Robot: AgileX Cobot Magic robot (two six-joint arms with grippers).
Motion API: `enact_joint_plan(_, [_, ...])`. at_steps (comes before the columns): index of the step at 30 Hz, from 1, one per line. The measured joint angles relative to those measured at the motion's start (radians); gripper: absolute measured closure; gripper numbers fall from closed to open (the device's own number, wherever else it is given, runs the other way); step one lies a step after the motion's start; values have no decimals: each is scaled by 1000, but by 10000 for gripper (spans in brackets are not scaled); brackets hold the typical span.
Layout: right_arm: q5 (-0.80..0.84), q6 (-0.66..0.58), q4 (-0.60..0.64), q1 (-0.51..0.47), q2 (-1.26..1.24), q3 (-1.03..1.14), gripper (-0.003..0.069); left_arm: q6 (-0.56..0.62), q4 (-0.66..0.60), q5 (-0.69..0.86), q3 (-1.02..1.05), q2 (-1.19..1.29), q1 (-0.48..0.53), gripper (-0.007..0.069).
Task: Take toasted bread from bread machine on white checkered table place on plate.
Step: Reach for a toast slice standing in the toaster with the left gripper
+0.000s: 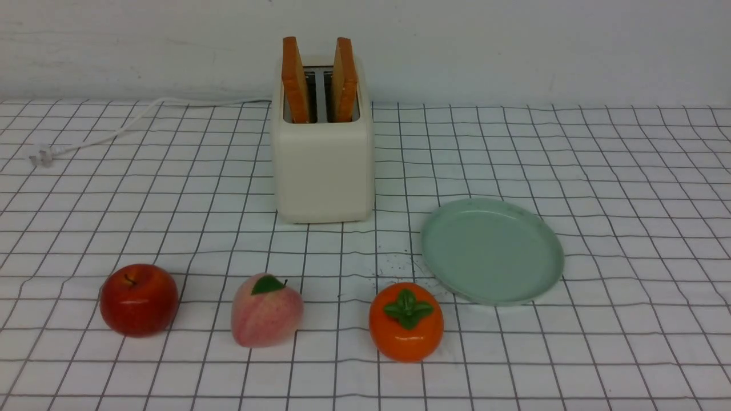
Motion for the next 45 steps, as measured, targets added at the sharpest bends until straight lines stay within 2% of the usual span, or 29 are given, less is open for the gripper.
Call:
enact_joint_plan(8, [0,0,0,0,0,0,419,0,2,-23,0,0,0,386])
enact_joint_plan(11, [0,0,0,0,0,0,419,-10,-34,-66,0,0,0,386])
enact_joint_plan(18, [0,0,0,0,0,0,419,-50,-248,-174,0,0,0,386])
enact_joint_plan(22, [0,0,0,0,0,0,419,-50,-328,-233,0,0,0,386])
enact_joint_plan(29, [0,0,0,0,0,0,419,-53,-514,-438,0,0,0,386])
enact_joint_plan(34, [0,0,0,0,0,0,419,-53,-610,-480,0,0,0,386])
enact_joint_plan(41, [-67,36,30,0,0,8,419,-64,-642,-513,-5,0,0,386])
enact_joint_plan(45, [-267,123,155,0,0,11,419,-41,-562,-473,-99,0,0,455])
